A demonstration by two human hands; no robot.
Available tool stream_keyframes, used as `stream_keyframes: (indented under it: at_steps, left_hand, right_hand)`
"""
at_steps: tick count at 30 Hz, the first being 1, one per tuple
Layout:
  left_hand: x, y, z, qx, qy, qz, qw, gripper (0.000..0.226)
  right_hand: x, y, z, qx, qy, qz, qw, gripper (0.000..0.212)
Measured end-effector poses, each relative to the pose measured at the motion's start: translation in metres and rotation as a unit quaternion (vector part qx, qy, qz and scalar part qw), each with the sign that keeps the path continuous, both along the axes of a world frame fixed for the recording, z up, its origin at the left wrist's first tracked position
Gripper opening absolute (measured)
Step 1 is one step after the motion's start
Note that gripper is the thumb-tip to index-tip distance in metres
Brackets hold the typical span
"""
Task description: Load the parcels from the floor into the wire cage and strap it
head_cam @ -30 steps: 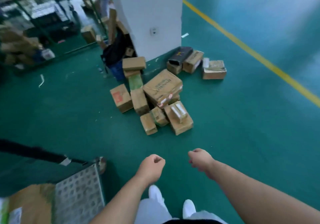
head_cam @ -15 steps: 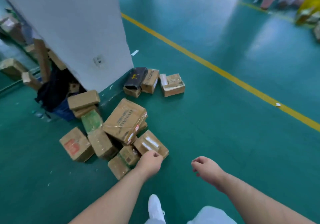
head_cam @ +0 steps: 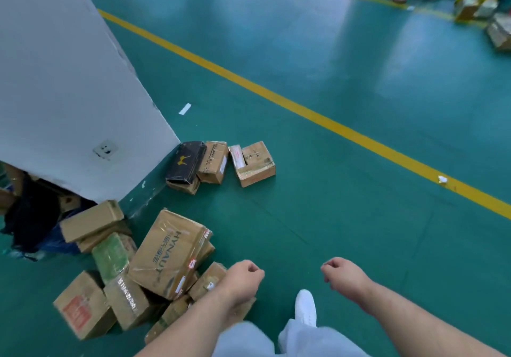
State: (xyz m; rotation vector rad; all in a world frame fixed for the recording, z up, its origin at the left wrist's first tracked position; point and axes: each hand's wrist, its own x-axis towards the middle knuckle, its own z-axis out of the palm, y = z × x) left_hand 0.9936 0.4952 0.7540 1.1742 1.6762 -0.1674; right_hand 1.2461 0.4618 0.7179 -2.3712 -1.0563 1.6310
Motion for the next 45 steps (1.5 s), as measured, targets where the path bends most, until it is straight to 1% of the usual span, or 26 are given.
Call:
stream_keyframes:
  at_steps: [4,6,9,11,13,15,17,19,23,26,29,32,35,36,37,39,42,43,45]
  left_hand:
    - [-0.009,0.075,0.016,0.015,-0.012,0.078,0.997,0.022]
    - [-0.021,0.108,0.014,0.011,-0.026,0.142,0.989,0.022]
    - [-0.040,0.157,-0.005,-0.017,-0.013,0.176,0.984,0.026]
    - [-0.054,0.199,-0.028,-0.035,0.008,0.173,0.984,0.022]
    - [-0.066,0.246,-0.047,-0.044,0.036,0.146,0.988,0.019]
    - [-0.069,0.284,-0.047,-0.045,0.038,0.112,0.992,0.022]
    - [-0.074,0.333,-0.040,-0.040,0.038,0.099,0.994,0.021]
    - [-0.074,0.382,-0.031,-0.024,0.027,0.100,0.994,0.023]
    - [-0.065,0.472,-0.025,-0.002,-0.004,0.134,0.991,0.026]
    - [-0.053,0.515,-0.037,-0.021,-0.029,0.148,0.988,0.028]
    - [-0.042,0.541,-0.065,-0.068,-0.035,0.188,0.979,0.016]
    - [-0.041,0.558,-0.098,-0.106,-0.002,0.223,0.969,0.019]
    - [-0.037,0.568,-0.131,-0.138,0.031,0.281,0.949,0.011]
    - [-0.036,0.575,-0.147,-0.148,0.034,0.289,0.945,0.009]
    - [-0.031,0.579,-0.164,-0.170,0.035,0.297,0.939,0.011]
    - [-0.030,0.590,-0.174,-0.188,0.038,0.297,0.935,0.017]
    - [-0.026,0.616,-0.217,-0.208,0.020,0.301,0.930,0.038]
    - [-0.025,0.627,-0.233,-0.215,0.016,0.300,0.929,0.039]
    - [-0.025,0.648,-0.278,-0.226,0.016,0.292,0.929,0.030]
  right_hand:
    - [0.013,0.110,0.003,0.002,-0.026,0.042,0.999,0.022]
    - [0.002,0.159,0.001,0.001,-0.014,0.052,0.999,0.022]
    - [-0.022,0.222,-0.011,-0.011,0.020,0.069,0.997,0.021]
    - [-0.037,0.265,-0.021,-0.020,0.035,0.095,0.995,0.020]
    - [-0.045,0.304,-0.026,-0.031,0.020,0.117,0.992,0.021]
    - [-0.046,0.329,-0.018,-0.043,0.009,0.142,0.989,0.022]
    - [-0.045,0.364,-0.007,-0.050,-0.001,0.168,0.985,0.024]
    - [-0.043,0.400,0.000,-0.031,-0.016,0.182,0.983,0.027]
    - [-0.032,0.465,-0.002,-0.013,-0.028,0.131,0.991,0.028]
    - [-0.024,0.507,-0.018,-0.038,-0.034,0.139,0.989,0.025]
    - [-0.015,0.554,-0.049,-0.062,-0.033,0.151,0.986,0.027]
    - [-0.010,0.606,-0.082,-0.093,-0.007,0.157,0.983,0.026]
    - [-0.004,0.658,-0.116,-0.134,0.009,0.196,0.971,0.023]
    - [0.000,0.679,-0.130,-0.135,-0.001,0.214,0.967,0.024]
    - [0.006,0.695,-0.144,-0.149,-0.019,0.234,0.961,0.025]
    - [0.007,0.717,-0.154,-0.152,-0.045,0.263,0.952,0.025]
    - [0.007,0.749,-0.194,-0.179,-0.059,0.275,0.943,0.025]
    - [0.006,0.757,-0.210,-0.192,-0.061,0.281,0.938,0.026]
    - [0.003,0.769,-0.253,-0.210,-0.066,0.301,0.928,0.027]
